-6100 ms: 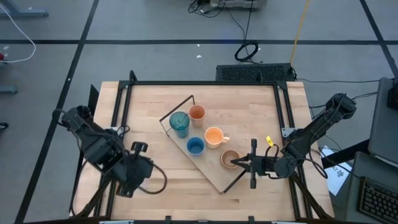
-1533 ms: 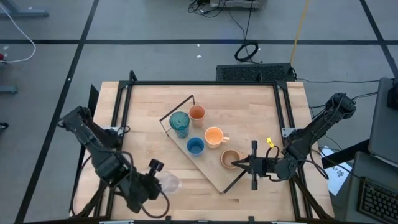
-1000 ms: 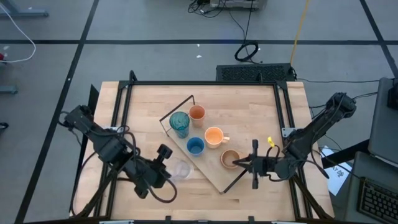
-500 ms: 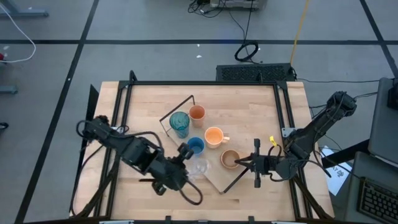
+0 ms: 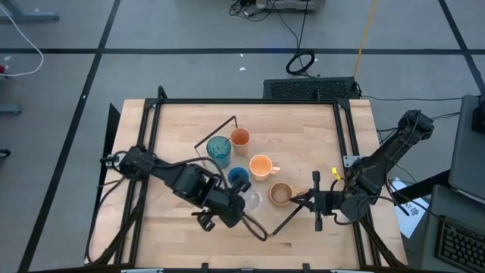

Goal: Stack small to large cups/mugs on shelf
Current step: Put the transparent mug on the shelf

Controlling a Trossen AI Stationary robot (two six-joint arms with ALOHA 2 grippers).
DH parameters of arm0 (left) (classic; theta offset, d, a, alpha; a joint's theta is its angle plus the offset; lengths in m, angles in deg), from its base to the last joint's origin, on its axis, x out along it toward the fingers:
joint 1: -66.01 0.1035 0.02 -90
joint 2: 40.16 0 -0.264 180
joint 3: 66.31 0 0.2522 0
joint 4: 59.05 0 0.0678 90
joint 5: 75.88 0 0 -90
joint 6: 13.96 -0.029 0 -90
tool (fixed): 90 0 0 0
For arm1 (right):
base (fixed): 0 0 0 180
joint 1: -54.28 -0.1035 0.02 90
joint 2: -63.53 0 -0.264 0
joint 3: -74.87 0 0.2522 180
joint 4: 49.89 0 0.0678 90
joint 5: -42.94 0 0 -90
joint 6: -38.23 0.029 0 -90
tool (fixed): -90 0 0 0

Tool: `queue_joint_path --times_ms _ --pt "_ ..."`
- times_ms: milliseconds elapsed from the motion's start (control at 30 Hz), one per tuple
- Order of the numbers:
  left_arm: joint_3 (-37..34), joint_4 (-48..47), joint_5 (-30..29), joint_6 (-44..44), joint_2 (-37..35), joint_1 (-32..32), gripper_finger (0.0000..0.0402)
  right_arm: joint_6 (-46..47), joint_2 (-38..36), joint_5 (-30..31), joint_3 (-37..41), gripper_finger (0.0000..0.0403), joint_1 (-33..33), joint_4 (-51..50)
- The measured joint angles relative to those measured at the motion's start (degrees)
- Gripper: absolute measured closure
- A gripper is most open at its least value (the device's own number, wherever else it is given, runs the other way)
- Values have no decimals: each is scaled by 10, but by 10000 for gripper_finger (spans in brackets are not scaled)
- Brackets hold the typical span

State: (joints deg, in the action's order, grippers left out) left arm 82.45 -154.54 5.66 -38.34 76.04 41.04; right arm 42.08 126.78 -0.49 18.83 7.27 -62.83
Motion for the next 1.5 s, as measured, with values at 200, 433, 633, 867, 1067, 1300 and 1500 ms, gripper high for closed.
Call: queue_joint_path --times_ms 200,433,633,867,1067,1300,1500 --pt "0 -4 6 -8 11 17 401 0 0 1 0 403 0 -3" --pt "0 -8 10 -11 29 17 401 -2 0 1 0 403 0 -3" --pt "0 -15 9 -8 43 16 401 -2 0 2 0 403 0 -4" --pt "0 -16 0 -6 56 16 401 -2 0 30 0 403 0 -11" --pt "-1 -7 3 -8 72 18 401 0 0 31 0 403 0 -11" --pt "-2 17 12 -30 88 20 401 0 0 31 0 403 0 -13" --pt "-2 25 25 -37 114 30 401 0 0 31 0 403 0 -16"
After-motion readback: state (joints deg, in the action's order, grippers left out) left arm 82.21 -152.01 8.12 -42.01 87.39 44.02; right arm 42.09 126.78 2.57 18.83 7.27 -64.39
